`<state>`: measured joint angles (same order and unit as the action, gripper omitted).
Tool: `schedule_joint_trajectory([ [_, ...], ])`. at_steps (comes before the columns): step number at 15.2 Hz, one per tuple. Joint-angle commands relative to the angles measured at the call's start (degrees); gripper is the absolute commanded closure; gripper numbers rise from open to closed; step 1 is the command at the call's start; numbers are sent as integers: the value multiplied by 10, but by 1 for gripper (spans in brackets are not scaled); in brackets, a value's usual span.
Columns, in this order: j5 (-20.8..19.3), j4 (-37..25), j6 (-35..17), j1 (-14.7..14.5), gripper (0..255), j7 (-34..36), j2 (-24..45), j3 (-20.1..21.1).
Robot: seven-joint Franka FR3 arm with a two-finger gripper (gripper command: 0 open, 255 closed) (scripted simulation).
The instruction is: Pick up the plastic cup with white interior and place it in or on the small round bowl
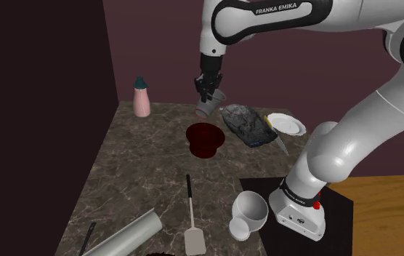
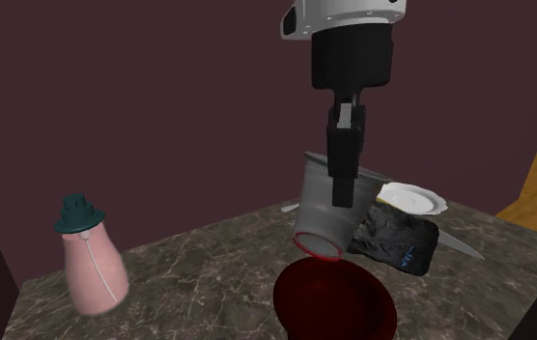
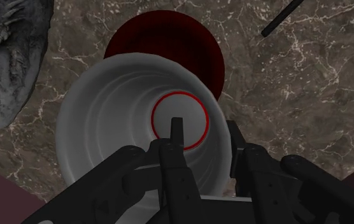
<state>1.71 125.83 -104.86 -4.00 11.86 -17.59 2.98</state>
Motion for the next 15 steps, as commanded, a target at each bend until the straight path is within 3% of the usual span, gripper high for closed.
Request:
schedule_joint_trajectory([
  [1,2,17,-12,-3,255,7,-6,5],
  [15,3,99,-124,-4,255,6,25,7],
])
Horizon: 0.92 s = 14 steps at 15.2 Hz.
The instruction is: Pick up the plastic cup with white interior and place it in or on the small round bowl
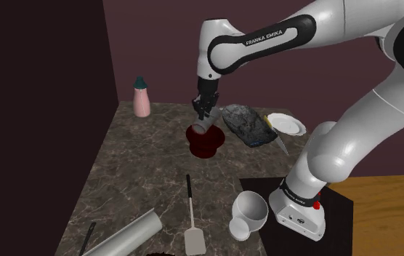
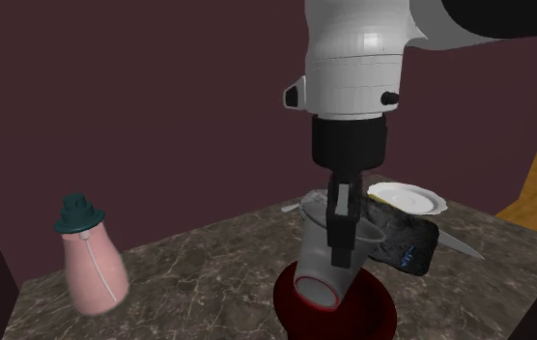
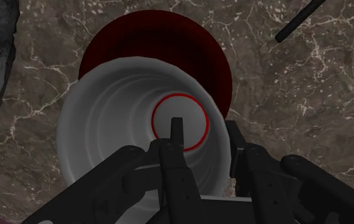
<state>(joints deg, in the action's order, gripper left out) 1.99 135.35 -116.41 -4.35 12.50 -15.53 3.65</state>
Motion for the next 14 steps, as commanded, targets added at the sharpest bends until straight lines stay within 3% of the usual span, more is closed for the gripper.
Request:
schedule_joint_trajectory([
  [1,0,9,-17,0,255,0,7,0],
  [4,0,24,-43,0,255,0,18,1],
  [12,0,24,-43,0,255,0,18,1],
  [13,0,24,-43,0,0,0,18,1],
  [14,0,24,-43,0,0,0,18,1],
])
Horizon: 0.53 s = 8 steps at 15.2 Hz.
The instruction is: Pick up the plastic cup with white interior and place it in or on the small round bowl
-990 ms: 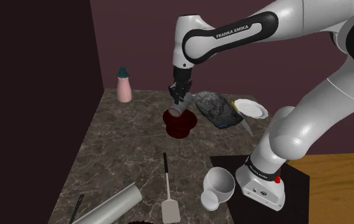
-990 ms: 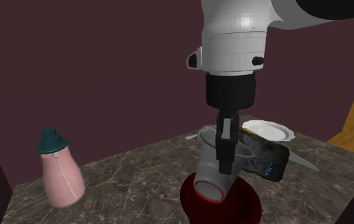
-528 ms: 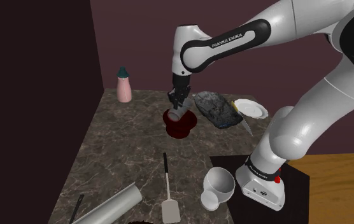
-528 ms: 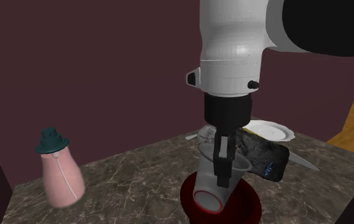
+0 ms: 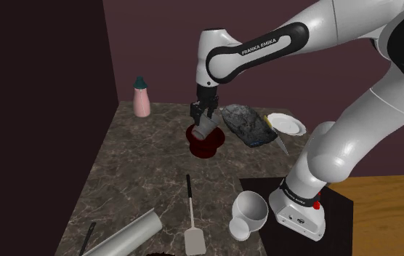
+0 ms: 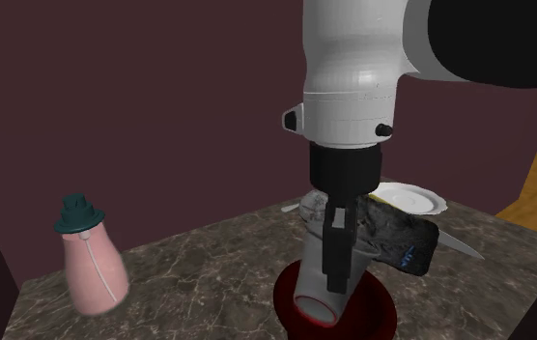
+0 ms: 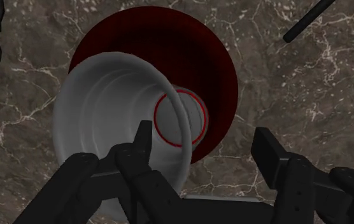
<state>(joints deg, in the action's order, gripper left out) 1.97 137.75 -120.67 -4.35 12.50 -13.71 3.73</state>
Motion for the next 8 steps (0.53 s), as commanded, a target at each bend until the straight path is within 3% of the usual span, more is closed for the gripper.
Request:
schedule_joint_trajectory([
  [1,0,0,0,0,0,0,0,0],
  [4,0,0,0,0,0,0,0,0],
  [8,0,-53,77,1,0,0,-24,-2],
])
